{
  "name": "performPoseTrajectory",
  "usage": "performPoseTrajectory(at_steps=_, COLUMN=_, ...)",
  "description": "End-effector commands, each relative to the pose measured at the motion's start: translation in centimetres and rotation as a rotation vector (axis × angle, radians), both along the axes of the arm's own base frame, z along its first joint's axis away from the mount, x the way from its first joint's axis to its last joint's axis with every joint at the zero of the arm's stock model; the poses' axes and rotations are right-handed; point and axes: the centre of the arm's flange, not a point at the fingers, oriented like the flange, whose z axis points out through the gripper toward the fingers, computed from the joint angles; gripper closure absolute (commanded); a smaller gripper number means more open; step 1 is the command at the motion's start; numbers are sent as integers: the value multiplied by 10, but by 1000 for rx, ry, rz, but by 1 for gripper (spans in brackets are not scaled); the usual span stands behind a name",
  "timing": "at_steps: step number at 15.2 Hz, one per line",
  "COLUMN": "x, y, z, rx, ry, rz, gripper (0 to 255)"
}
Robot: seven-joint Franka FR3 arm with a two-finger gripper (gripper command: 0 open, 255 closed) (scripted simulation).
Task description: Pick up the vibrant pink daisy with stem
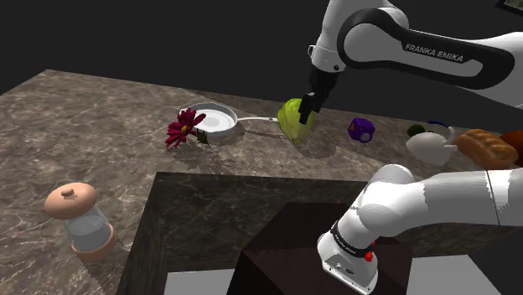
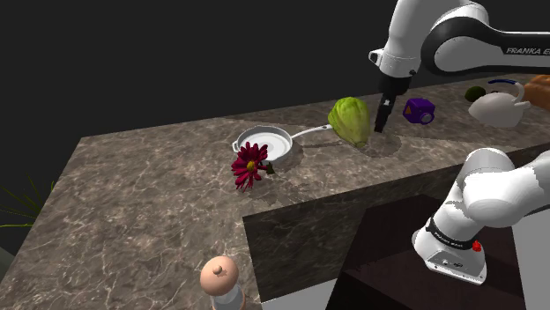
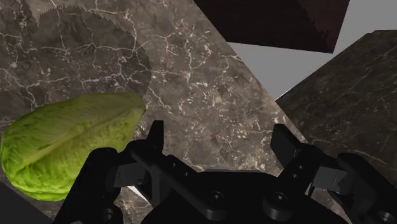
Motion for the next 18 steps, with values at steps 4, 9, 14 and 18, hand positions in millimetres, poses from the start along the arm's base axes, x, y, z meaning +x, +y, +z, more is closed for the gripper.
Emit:
performPoseTrajectory(at_steps=4, x=36, y=14, z=-8, rx=17, ry=8, rz=-3, gripper=0)
performPoseTrajectory(at_steps=9, x=96, y=38, z=-22, rx=45, ry=20, rz=-7, gripper=0)
performPoseTrajectory(at_steps=14, x=156, y=62, z=-35, rx=74, ry=33, rz=-11, gripper=0)
performPoseTrajectory(at_steps=18, x=204, y=82, z=-46, rx=97, ry=43, rz=-15, gripper=0)
